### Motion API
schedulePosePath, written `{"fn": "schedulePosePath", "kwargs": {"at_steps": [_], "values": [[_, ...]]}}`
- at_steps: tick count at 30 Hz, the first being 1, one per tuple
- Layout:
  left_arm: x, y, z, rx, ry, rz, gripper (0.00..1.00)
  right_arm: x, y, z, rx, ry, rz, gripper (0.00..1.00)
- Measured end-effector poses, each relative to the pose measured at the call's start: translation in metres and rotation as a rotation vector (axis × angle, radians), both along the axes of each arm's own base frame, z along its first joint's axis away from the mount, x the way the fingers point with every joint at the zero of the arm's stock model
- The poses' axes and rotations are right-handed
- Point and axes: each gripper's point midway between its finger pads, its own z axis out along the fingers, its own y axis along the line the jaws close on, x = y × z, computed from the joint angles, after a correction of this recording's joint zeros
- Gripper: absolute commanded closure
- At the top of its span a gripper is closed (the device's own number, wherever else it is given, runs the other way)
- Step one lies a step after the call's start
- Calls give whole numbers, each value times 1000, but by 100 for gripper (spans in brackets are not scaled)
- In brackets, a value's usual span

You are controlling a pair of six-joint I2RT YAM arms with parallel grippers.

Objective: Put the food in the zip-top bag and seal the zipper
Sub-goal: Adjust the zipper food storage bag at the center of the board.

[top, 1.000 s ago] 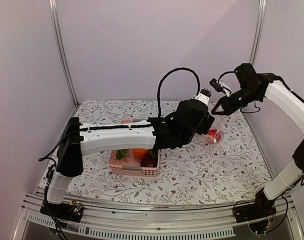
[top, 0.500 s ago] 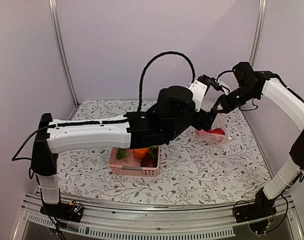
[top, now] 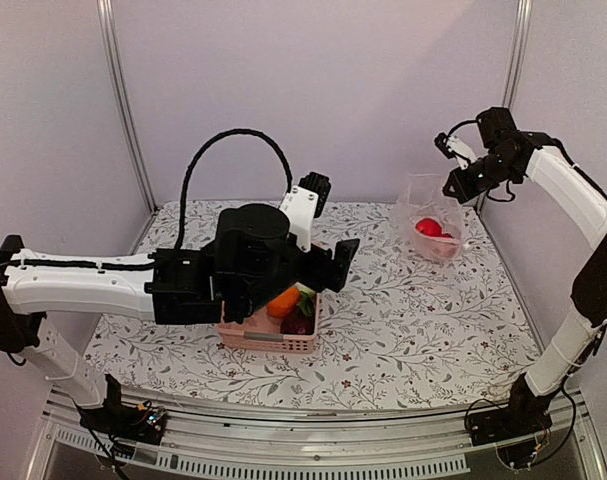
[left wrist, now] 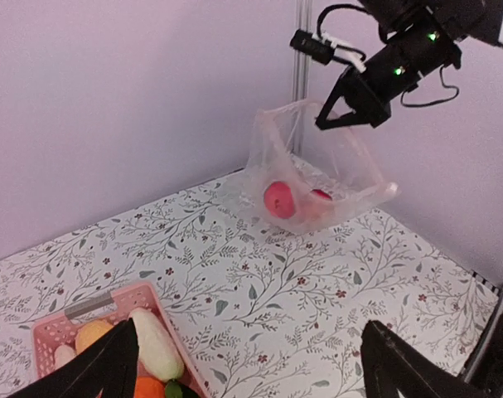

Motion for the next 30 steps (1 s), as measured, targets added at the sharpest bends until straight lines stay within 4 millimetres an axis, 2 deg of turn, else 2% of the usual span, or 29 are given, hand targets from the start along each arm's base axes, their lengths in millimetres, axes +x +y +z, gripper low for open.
{"fn": "schedulePosePath", "kwargs": {"at_steps": [1, 4, 5, 6, 9, 11, 13, 16, 21, 25, 30], "values": [[0, 6, -11, 26, 15, 15, 7, 8, -17, 9, 9, -14, -48, 100], [0, 23, -25, 56, 45, 56, 7, 39, -93, 59, 46, -156, -236, 100], [1, 27, -24, 55, 49, 68, 7, 40, -108, 68, 46, -183, -270, 100], [1, 32, -23, 48, 53, 78, 7, 37, -110, 72, 48, -195, -277, 100], [4, 41, -18, 30, 65, 107, 7, 22, -50, 56, 68, -160, -135, 100], [6, 45, -21, 30, 82, 123, 7, 5, -5, 26, 87, -78, -21, 100], [9, 50, -28, 47, 109, 141, 7, -8, 17, 4, 101, -11, 39, 100], [15, 57, -42, 85, 160, 172, 7, -16, 16, -11, 121, 44, 42, 100], [22, 74, -72, 150, 254, 236, 7, -30, 14, -5, 166, 44, 56, 100], [25, 87, -93, 173, 320, 268, 9, -47, 24, -2, 207, 40, 106, 100], [27, 104, -129, 215, 406, 275, 10, -74, 41, -17, 243, 86, 175, 100]]}}
